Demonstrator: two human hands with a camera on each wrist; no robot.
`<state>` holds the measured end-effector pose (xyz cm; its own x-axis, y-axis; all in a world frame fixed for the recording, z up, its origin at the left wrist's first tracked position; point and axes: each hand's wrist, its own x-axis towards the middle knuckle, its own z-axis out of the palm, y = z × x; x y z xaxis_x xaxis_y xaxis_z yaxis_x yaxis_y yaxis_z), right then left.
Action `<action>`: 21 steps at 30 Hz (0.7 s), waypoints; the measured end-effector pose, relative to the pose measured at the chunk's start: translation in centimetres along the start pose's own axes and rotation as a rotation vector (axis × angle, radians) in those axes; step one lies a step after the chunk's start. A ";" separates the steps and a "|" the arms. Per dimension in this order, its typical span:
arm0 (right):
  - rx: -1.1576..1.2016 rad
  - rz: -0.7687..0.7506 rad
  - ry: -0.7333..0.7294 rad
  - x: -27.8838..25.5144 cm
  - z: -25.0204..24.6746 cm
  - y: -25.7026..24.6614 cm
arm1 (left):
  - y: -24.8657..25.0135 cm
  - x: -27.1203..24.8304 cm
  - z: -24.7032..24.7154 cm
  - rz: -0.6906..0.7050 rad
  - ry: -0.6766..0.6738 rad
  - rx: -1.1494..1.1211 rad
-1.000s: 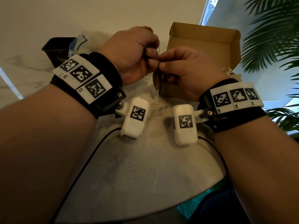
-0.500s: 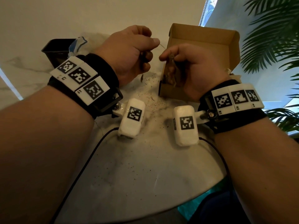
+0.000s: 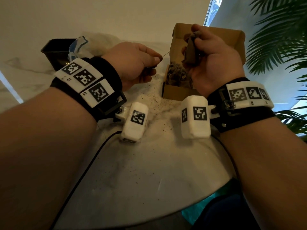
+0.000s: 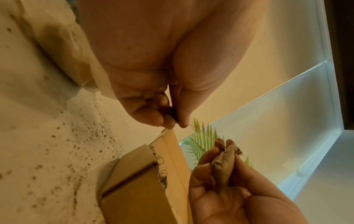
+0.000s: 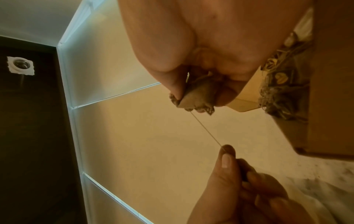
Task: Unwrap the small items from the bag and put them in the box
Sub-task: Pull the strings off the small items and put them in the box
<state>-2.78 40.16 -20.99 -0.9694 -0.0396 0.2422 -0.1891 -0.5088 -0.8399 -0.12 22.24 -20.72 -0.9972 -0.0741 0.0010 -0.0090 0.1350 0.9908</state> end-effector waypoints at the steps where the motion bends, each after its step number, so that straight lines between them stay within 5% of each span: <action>1: 0.005 -0.003 0.004 0.0 0.0 0.0 | 0.0 0.0 0.0 -0.004 0.007 0.021; 6: -0.029 -0.009 0.034 0.1 0.0 0.0 | 0.1 0.0 -0.3 -0.005 0.018 0.175; 16: -0.069 0.024 0.133 0.3 0.0 0.2 | 0.4 -0.8 0.0 -0.031 -0.189 0.179; 21: -0.201 0.116 0.116 0.7 -0.1 0.2 | 0.9 -1.5 0.6 0.075 -0.285 0.159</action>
<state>-3.56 40.06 -21.04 -0.9957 0.0168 0.0906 -0.0912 -0.3251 -0.9413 1.29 23.03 -19.95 -0.9758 0.2182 0.0132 0.0764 0.2842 0.9557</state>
